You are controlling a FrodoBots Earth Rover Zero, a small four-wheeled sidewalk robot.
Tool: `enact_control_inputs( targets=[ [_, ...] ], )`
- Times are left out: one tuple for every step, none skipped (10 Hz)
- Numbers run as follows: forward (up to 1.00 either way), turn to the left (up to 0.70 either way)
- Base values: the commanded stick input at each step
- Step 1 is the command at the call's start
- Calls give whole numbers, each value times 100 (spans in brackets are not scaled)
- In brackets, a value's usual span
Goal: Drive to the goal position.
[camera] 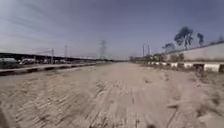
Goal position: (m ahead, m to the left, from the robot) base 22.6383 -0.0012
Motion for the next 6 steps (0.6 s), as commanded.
enact_control_inputs(
  targets=[
    [100,0],
    [100,0],
    [100,-22],
    [100,-40],
    [100,-40],
    [100,-40]
  ],
)
